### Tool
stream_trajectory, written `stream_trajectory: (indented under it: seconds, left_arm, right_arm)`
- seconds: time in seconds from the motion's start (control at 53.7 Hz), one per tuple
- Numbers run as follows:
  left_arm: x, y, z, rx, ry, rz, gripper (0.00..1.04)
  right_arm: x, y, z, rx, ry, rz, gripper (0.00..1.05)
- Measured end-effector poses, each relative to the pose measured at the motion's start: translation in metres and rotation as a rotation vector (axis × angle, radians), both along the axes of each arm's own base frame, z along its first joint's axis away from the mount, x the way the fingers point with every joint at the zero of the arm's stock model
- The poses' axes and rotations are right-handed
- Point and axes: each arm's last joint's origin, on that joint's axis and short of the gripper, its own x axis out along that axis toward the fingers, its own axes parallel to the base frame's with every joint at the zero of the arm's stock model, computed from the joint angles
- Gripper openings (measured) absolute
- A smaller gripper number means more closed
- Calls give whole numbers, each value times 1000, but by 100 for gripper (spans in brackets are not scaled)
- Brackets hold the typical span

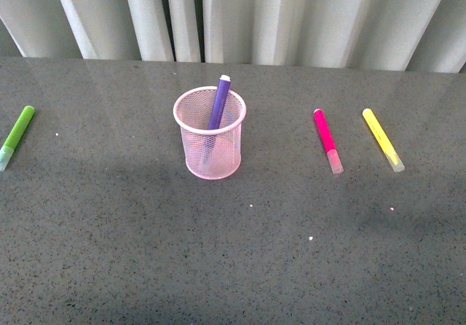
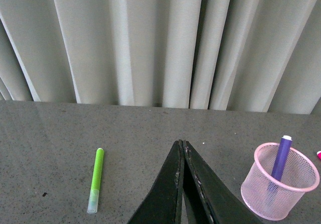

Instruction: Insert purple and pink pens into pink cup

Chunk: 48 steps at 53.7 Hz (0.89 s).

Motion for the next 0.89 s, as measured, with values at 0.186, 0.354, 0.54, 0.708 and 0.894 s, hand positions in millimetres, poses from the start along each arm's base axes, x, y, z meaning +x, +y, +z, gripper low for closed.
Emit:
stream_trajectory:
  seconds: [0.186,0.354,0.54,0.708,0.894]
  left_arm:
    - [-13,12,2,-2,-6,3,4]
    - [-23,12,2,-2,-6,5,4]
    - [-33,12,5,-2,-17,4,4]
    - [-40,12,7,-2,-25,5,4]
    - [-46,12,9,-2,-30,5,4]
  right_arm:
    - [0,0,0,0,0,0,98]
    - [0,0,0,0,0,0,98]
    - [0,0,0,0,0,0,98]
    - [0,0,0,0,0,0,98]
    - [0,0,0,0,0,0,98]
